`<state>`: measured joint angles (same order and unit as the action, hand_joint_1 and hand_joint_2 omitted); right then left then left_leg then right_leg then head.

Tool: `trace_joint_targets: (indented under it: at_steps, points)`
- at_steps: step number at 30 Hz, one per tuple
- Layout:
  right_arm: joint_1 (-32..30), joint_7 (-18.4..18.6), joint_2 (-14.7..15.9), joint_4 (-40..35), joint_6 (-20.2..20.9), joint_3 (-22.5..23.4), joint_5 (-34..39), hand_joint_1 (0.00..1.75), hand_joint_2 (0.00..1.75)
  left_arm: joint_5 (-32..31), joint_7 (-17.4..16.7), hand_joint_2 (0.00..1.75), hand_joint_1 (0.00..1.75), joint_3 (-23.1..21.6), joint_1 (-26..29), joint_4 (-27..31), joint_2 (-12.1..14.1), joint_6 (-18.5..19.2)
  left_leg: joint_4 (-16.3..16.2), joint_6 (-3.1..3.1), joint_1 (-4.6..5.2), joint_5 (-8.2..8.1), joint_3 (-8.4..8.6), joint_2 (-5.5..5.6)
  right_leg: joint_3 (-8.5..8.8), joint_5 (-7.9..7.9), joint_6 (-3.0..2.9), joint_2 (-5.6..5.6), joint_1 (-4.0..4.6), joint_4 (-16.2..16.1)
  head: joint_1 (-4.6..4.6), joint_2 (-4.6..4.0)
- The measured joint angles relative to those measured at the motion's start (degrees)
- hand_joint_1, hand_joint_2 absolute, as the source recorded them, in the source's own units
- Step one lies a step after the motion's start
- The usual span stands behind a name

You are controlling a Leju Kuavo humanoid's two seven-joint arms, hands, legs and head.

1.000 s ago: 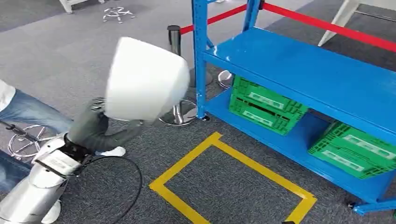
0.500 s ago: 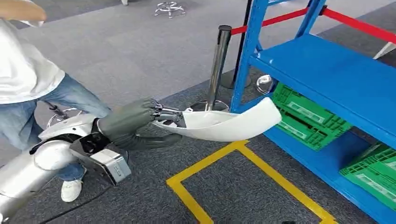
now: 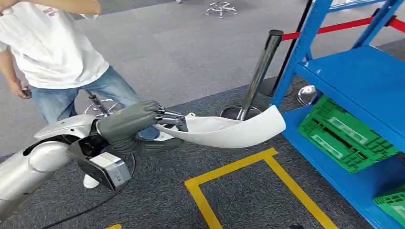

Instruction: Take the parts from the cabinet and place them on the table.

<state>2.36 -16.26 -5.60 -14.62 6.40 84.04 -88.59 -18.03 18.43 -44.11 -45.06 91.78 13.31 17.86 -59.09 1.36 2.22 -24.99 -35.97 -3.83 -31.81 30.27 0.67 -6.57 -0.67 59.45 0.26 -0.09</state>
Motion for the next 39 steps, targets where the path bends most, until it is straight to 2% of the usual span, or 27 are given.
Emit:
trace_joint_targets:
  at_steps: [2, 3, 4, 5, 7, 8, 10, 11, 12, 13, 14, 17, 18, 19, 20, 21, 23, 24, 25, 27, 28, 29, 33, 35, 36, 38, 39]
  points:
    - [0.3, -0.11, 0.0, 0.09, 0.09, -0.09, -0.26, 0.0, 0.0, 0.37, 0.04, 1.75, 1.75, -0.39, 0.01, -0.35, 0.35, 0.35, 0.75, 0.43, -0.01, 0.29, 0.16, 1.47, 0.76, 0.02, 0.46, -1.38, 0.06, -0.68, -0.13, -0.02]
    - [0.4, -0.2, 0.07, 0.13, 0.13, -0.29, -0.41, 0.0, 0.0, 0.55, 0.11, 1.75, 1.75, -0.57, 0.0, -0.48, 0.35, 0.41, 1.95, 0.6, -0.88, 0.94, 1.15, 1.98, 0.38, 0.67, 0.72, -0.76, -0.15, -0.56, -0.04, 0.0]
    - [0.46, -0.28, 0.2, 0.13, 0.13, -0.39, -0.41, 0.0, 0.0, 0.66, 0.24, 1.75, 1.75, -0.78, -0.49, -0.66, 0.44, 0.5, 2.33, 0.74, -0.89, 0.99, 1.29, 2.64, -0.01, 1.56, 0.8, 2.62, -0.13, 0.88, -0.11, 0.0]
    - [0.48, -0.35, 0.2, 0.13, 0.13, -0.44, -0.41, 0.0, 0.0, 0.61, 0.24, 1.75, 1.75, -0.96, -0.83, -0.94, 0.18, 0.57, 2.31, 0.96, -1.03, 1.14, 1.24, 3.23, -1.86, 3.46, 0.85, 4.75, -0.16, 4.64, 0.0, 0.0]
    - [0.19, -0.28, 0.2, 0.22, 0.22, -0.48, -0.61, 0.0, 0.0, 0.52, 0.24, 1.75, 1.75, -1.55, -0.81, -1.47, -0.02, 0.96, 2.3, 1.16, -1.03, 1.0, 1.23, 4.8, -6.7, 6.65, 1.21, 6.34, -0.24, 13.49, 0.31, 0.0]
    - [0.03, -0.26, 0.22, 0.26, 0.28, -0.48, -0.5, 0.0, 0.0, 0.65, 0.22, 1.75, 1.75, -1.92, -0.86, -1.83, 0.0, 1.28, 2.27, 1.15, -1.03, 0.99, 1.24, 5.67, -8.33, 6.67, 1.38, 6.41, -0.24, 15.68, 0.33, 0.0]
    - [-0.04, -0.31, 0.28, 0.26, 0.46, -0.48, -0.41, 0.0, 0.0, 0.7, 0.09, 1.75, 1.75, -2.43, -0.99, -2.25, 0.04, 1.57, 2.09, 1.02, -1.16, 0.93, 1.28, 7.29, -7.85, 3.11, 1.71, 6.48, -0.44, 12.55, 0.35, 0.0]
    - [-0.04, -0.35, 0.42, 0.26, 0.61, -0.48, -0.41, 0.0, 0.0, 0.53, 0.0, 1.75, 1.75, -2.51, -1.21, -2.38, 0.02, 1.49, 1.74, 0.74, -1.36, 0.74, 1.27, 8.13, -6.01, 0.05, 1.9, 6.8, -0.68, 7.96, 0.31, 0.0]
    - [-0.05, -0.35, 0.44, 0.26, 0.74, -0.48, -0.41, 0.0, 0.0, -0.16, -0.15, 1.75, 1.75, -2.56, -1.56, -2.47, 0.02, 1.11, 1.14, 0.23, -1.57, 0.36, 1.2, 8.94, -3.65, -2.9, 2.26, 8.34, -1.11, 2.53, 0.35, 0.0]
    - [-0.06, -0.33, 0.39, 0.37, 0.79, -0.5, -0.44, 0.0, 0.0, -0.98, -0.3, 1.75, 1.75, -2.62, -1.92, -2.56, 0.02, 0.64, 0.74, -0.18, -1.61, 0.08, 0.86, 9.5, -2.93, -1.62, 2.51, 11.61, -1.52, 1.34, 0.33, -0.02]
    - [-0.13, -0.33, 0.37, 0.44, 0.85, -0.52, -0.41, 0.0, 0.0, -1.6, -0.55, 1.75, 1.75, -2.73, -2.29, -2.67, 0.02, 0.28, -0.32, -0.5, -1.54, -0.14, 0.18, 10.22, -1.91, -1.41, 2.0, 11.87, -1.55, 0.05, 0.28, 0.0]
    - [-0.19, -0.59, 0.39, 0.44, 0.94, -0.59, -0.41, 0.0, 0.0, -4.6, -0.72, 1.75, 1.75, -3.32, -2.53, -2.82, 0.33, -1.4, 0.02, -1.26, -1.85, 0.37, -0.26, 12.14, -1.89, -1.42, 0.93, 9.91, -1.09, 0.7, 0.37, 0.0]
    - [-0.16, -0.81, 0.24, 0.57, 0.96, -0.74, -0.46, 0.0, 0.0, -5.62, -0.72, 1.75, 1.75, -3.58, -2.69, -2.86, 0.61, -1.93, -0.33, -1.42, -1.9, -0.05, -0.51, 12.07, -1.72, -1.53, 0.66, 9.0, -1.5, 0.47, 0.35, 0.0]
    - [-0.16, -0.96, 0.35, 0.57, 0.96, -0.81, -0.44, 0.0, 0.0, -6.32, -0.55, 1.75, 1.75, -3.63, -3.04, -2.84, 0.66, -2.45, -1.75, -1.72, -1.5, -0.89, -0.97, 8.81, -1.48, -1.38, 0.33, 8.53, -1.35, 0.44, 0.02, 0.0]
    - [-0.22, -1.05, 0.35, 0.57, 0.94, -0.81, -0.44, 0.0, 0.0, -7.08, -0.52, 1.75, 1.75, -3.74, -3.41, -2.86, 0.68, -2.99, -4.91, -2.02, -1.64, -2.5, -2.45, 6.48, -1.27, -1.2, -0.14, 7.73, -1.15, 0.42, -0.48, 0.0]
    - [-0.36, -1.11, 0.35, 0.57, 0.96, -0.81, -0.44, 0.0, 0.0, -7.35, -0.5, 1.75, 1.75, -3.89, -3.65, -2.86, 0.68, -3.28, -9.4, -2.23, -1.89, -4.4, -4.63, 5.28, -1.08, -1.05, -0.36, 6.86, -0.9, 0.42, -0.44, 0.0]
    - [-0.47, -1.11, 0.39, 0.57, 0.94, -0.81, -0.44, 0.0, 0.0, -7.78, -0.39, 1.75, 1.75, -4.42, -3.63, -2.86, 0.66, -3.32, -16.88, -2.25, -2.06, -6.84, -8.52, 4.53, -0.8, -0.67, -0.54, 5.06, -0.55, 0.42, -0.46, 0.0]
    - [-0.4, -1.11, 0.39, 0.57, 0.94, -0.81, -0.44, 0.0, 0.0, -7.78, -0.39, 1.75, 1.75, -4.63, -3.56, -2.86, 0.7, -3.32, -17.32, -2.15, -2.08, -6.37, -8.91, 4.49, -0.63, -0.51, -0.58, 4.31, -0.44, 0.42, -0.46, 0.0]
    - [-0.31, -1.11, 0.39, 0.57, 0.94, -0.83, -0.44, 0.0, 0.0, -7.78, -0.39, 1.75, 1.75, -4.68, -3.59, -2.86, 0.7, -3.32, -15.48, -1.87, -2.03, -4.62, -8.1, 4.46, -0.41, -0.29, -0.6, 3.6, -0.34, 0.42, -0.46, 0.0]
    - [-0.31, -1.11, 0.37, 0.59, 1.03, -0.87, -0.46, 0.0, 0.0, -8.51, -0.35, 1.75, 1.75, -4.74, -4.03, -2.86, 0.72, -3.17, -6.74, -0.94, -1.45, 0.41, -3.77, 3.28, 0.4, 0.23, -0.57, 2.23, -0.25, 0.39, -0.46, 0.0]
    - [-0.33, -1.14, 0.37, 0.66, 1.09, -0.9, -0.46, 0.0, 0.0, -9.69, -0.37, 1.75, 1.75, -5.01, -4.61, -2.86, 0.74, -3.13, -2.36, -0.25, -0.68, 1.71, -1.69, 0.32, 0.69, 0.51, -0.48, 1.65, -0.22, 0.3, -0.46, 0.0]
    - [-0.31, -1.18, 0.37, 0.77, 1.11, -0.92, -0.52, 0.0, 0.0, -10.3, -0.44, 1.75, 1.75, -5.2, -5.16, -2.86, 0.81, -2.99, -1.29, 0.03, 0.09, 0.77, -0.98, -0.85, 0.7, 0.82, -0.03, 1.02, 0.16, 0.33, -0.53, 0.0]
    - [0.19, -1.14, 0.37, 0.81, 1.11, -1.29, -0.55, 0.0, 0.0, -10.36, -0.83, 1.75, 1.75, -6.03, -6.62, -3.04, 1.29, -1.77, 0.47, 0.82, -0.01, 0.83, -0.5, 1.95, 1.71, 1.26, 1.05, -1.74, 0.19, -0.58, -0.48, 0.0]
    - [0.33, -1.11, 0.37, 0.81, 1.11, -1.33, -0.52, 0.0, 0.0, -10.84, -1.14, 1.75, 1.75, -6.51, -7.84, -3.26, 1.29, -1.46, 1.21, 1.26, -0.68, 1.17, 0.13, 2.95, -0.36, 3.17, 1.24, 4.39, -0.12, 3.02, -0.58, 0.0]
    - [0.33, -1.09, 0.37, 0.81, 1.11, -1.33, -0.52, 0.0, 0.0, -10.86, -1.14, 1.75, 1.75, -6.75, -8.21, -3.37, 1.2, -1.05, 1.2, 1.35, -0.85, 1.15, 0.12, 3.72, -2.81, 5.0, 1.37, 5.86, -0.13, 7.54, -0.2, 0.0]
    - [0.03, -0.92, 0.37, 0.81, 1.2, -1.33, -0.57, 0.0, 0.0, -10.86, -1.14, 1.75, 1.75, -7.45, -8.22, -3.69, 1.11, -0.85, 1.14, 1.52, -0.86, 1.02, 0.15, 5.27, -8.03, 7.49, 1.73, 6.51, -0.23, 15.87, -0.09, 0.0]
    - [-0.09, -0.92, 0.37, 0.83, 1.29, -1.36, -0.46, 0.0, 0.0, -10.95, -1.18, 1.75, 1.75, -7.83, -8.23, -3.91, 1.18, -0.79, 1.07, 1.49, -0.92, 0.99, 0.18, 6.22, -9.67, 6.83, 1.89, 6.5, -0.27, 17.31, -0.13, -0.02]
